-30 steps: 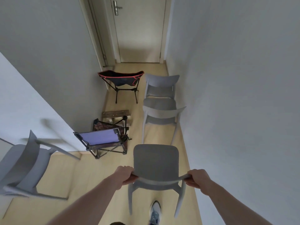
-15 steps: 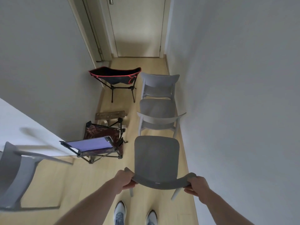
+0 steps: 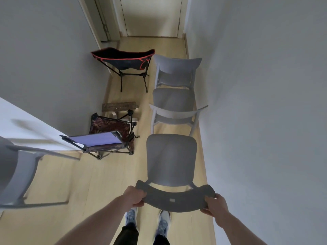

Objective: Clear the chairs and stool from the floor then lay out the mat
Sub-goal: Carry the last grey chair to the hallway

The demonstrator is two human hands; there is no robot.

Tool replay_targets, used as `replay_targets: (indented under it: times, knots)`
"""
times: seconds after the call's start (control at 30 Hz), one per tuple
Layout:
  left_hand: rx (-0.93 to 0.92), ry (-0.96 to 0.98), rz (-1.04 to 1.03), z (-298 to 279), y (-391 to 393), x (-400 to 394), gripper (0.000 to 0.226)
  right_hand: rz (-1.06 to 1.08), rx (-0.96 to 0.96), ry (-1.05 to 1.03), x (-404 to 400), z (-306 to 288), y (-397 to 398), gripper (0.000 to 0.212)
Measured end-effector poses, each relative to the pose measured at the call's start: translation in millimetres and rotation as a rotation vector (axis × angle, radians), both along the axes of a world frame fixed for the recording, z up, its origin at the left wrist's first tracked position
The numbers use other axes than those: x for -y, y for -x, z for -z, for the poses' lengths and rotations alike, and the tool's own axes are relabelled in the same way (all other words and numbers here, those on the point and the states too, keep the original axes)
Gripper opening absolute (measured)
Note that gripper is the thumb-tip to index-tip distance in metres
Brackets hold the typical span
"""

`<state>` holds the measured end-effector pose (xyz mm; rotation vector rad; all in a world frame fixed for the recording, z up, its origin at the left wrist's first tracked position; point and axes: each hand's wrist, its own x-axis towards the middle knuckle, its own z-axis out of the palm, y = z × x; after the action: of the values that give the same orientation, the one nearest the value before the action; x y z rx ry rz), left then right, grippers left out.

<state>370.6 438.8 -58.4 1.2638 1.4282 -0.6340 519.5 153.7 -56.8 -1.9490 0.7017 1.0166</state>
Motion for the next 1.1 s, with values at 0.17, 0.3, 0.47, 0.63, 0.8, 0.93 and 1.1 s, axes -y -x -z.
replay_targets:
  times: [0.17, 0.3, 0.47, 0.63, 0.8, 0.93, 1.1]
  knots:
    - [0.056, -0.076, 0.048, -8.8, -30.1, -9.8, 0.028, 0.028, 0.039, -0.043, -17.5, -2.8, -26.4, 0.026]
    - [0.099, -0.159, 0.201, -9.0, -33.8, -11.7, 0.027, -0.025, 0.123, -0.015, -25.0, -3.0, -28.6, 0.037]
    - [0.143, -0.293, 0.331, -1.6, -10.8, -2.8, 0.068, -0.064, 0.181, -0.094, -25.3, -11.2, -3.4, 0.054]
    - [0.132, -0.42, 0.456, -14.2, -26.0, 3.7, 0.057, -0.005, 0.199, -0.1, -26.2, -14.1, -16.5, 0.058]
    - [0.181, -0.421, 0.446, -18.0, -48.8, 14.9, 0.047, -0.015, 0.237, -0.136, -19.2, -23.6, -47.0, 0.062]
    - [0.196, -0.37, 0.423, -17.3, -40.9, 21.1, 0.056, -0.111, 0.163, -0.104, -10.0, -36.6, -46.8, 0.053]
    - [0.29, -0.345, 0.295, -35.3, 12.7, 18.5, 0.074, -0.143, 0.072, -0.136, -3.7, -43.9, -11.3, 0.059]
